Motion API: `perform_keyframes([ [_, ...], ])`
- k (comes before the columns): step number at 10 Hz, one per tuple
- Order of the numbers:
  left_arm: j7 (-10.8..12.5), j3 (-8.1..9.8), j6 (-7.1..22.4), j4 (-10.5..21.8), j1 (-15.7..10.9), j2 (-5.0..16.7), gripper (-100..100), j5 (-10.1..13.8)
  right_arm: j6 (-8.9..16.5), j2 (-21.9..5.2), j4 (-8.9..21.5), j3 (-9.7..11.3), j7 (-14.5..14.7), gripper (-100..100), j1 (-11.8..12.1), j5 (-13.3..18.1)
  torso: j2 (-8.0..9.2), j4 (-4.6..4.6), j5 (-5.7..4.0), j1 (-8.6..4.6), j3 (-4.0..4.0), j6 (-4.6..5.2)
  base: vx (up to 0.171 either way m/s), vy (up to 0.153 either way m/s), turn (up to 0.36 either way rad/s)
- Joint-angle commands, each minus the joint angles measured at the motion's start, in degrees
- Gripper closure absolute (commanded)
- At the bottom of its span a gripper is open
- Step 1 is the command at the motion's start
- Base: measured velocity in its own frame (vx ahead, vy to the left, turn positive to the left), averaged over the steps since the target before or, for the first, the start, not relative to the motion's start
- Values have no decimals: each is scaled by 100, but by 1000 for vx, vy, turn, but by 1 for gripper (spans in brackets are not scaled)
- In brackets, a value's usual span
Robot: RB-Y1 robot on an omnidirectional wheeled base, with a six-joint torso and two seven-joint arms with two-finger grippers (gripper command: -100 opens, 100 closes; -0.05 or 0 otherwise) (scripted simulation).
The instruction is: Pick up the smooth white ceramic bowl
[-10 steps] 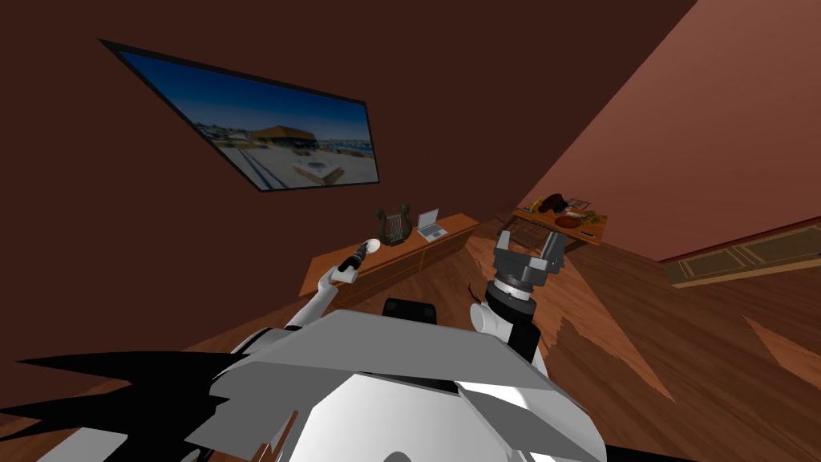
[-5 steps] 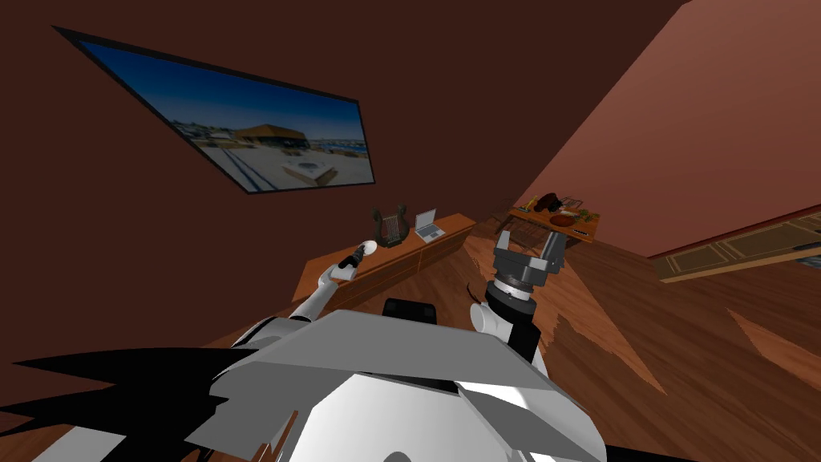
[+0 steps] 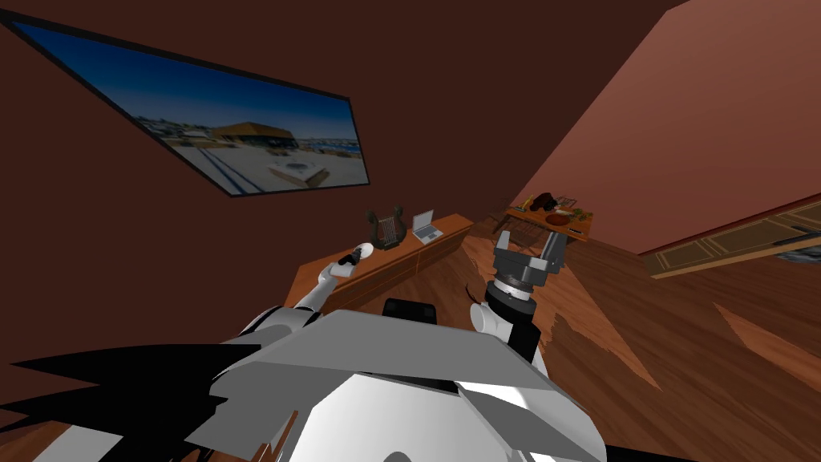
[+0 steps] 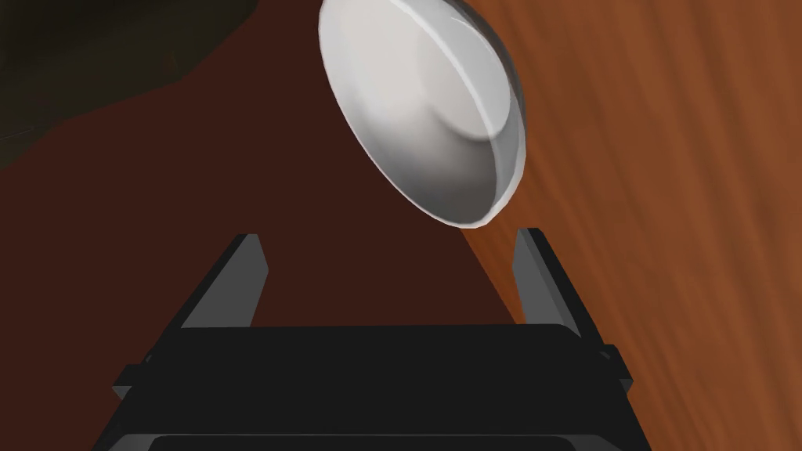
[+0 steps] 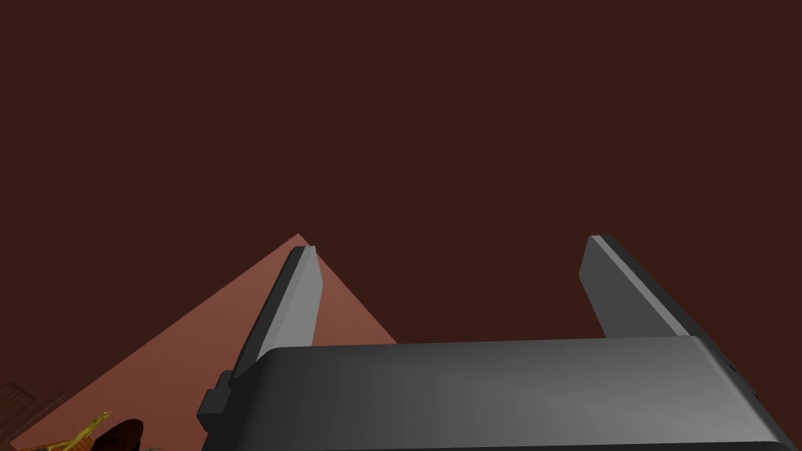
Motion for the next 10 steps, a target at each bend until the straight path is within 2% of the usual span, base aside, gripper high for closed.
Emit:
perform_keyframes([
  [1,15,43,159,286,-180,17,-100,10,0,0,0,0,0,0,0,0,0,0,0,0,0,0,52,-14,-32],
  [4,29,77,301,698,-332,36,-100,27,0,0,0,0,0,0,0,0,-2,0,0,1,0,1,52,-6,-21],
  [5,44,111,436,980,-476,48,-100,42,0,0,0,0,0,0,0,0,1,0,1,2,0,0,64,0,-29],
  [6,44,111,436,982,-476,48,-100,42,0,0,0,0,0,0,0,0,-3,0,1,4,-1,0,54,3,-10],
  [7,58,145,563,1224,-610,54,-100,55,0,0,0,0,0,0,0,0,-1,0,1,4,0,0,57,2,-18],
  [8,58,145,563,1252,-610,54,-100,55,0,0,0,0,0,0,0,0,-1,0,1,5,0,0,49,0,-10],
  [9,71,178,683,1420,-733,54,-100,66,0,0,0,0,0,0,0,0,1,0,1,3,1,0,60,0,-17],
  [10,71,178,683,1505,-733,54,-100,66,0,0,0,0,0,0,0,0,-2,0,0,4,-1,0,51,0,-11],
])
